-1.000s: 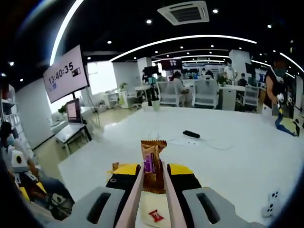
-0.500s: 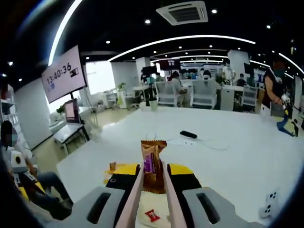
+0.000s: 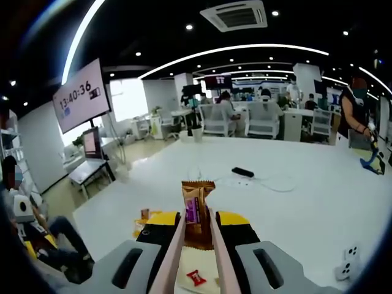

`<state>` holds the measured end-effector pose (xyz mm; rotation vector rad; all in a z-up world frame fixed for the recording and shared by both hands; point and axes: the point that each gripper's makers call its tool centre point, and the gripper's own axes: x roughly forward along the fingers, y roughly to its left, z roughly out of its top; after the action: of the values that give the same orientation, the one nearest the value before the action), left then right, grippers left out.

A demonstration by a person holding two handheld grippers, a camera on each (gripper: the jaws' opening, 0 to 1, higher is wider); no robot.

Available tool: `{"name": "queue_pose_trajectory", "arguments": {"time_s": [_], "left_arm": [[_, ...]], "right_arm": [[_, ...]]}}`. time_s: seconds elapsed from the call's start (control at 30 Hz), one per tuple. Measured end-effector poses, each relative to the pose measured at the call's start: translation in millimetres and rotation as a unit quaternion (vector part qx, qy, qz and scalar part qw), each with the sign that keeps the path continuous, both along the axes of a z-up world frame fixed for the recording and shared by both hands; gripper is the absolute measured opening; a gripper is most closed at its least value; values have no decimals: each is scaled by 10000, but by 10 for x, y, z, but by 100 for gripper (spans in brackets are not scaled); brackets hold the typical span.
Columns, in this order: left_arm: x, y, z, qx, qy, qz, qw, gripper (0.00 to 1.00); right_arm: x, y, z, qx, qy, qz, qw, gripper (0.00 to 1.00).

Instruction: Place the target food into the container with the food tongs after gripping and lifting it, then release it inside without dropping or visibly crushing the food.

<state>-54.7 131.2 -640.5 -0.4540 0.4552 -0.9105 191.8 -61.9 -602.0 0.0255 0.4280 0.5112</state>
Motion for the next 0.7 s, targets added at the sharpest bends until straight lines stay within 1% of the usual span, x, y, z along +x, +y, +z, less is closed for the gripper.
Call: {"name": "queue_pose_trajectory", "arguments": {"time_s": [0.43,0.7], "left_arm": [[0,34,-8,-8,21,57,10000,42],[18,39,7,5,13,51,10000,42]], "right_arm": [[34,81,-32,-60,42,94,9999,22],[95,69,-72,-111,72,105,9999,22]]}}
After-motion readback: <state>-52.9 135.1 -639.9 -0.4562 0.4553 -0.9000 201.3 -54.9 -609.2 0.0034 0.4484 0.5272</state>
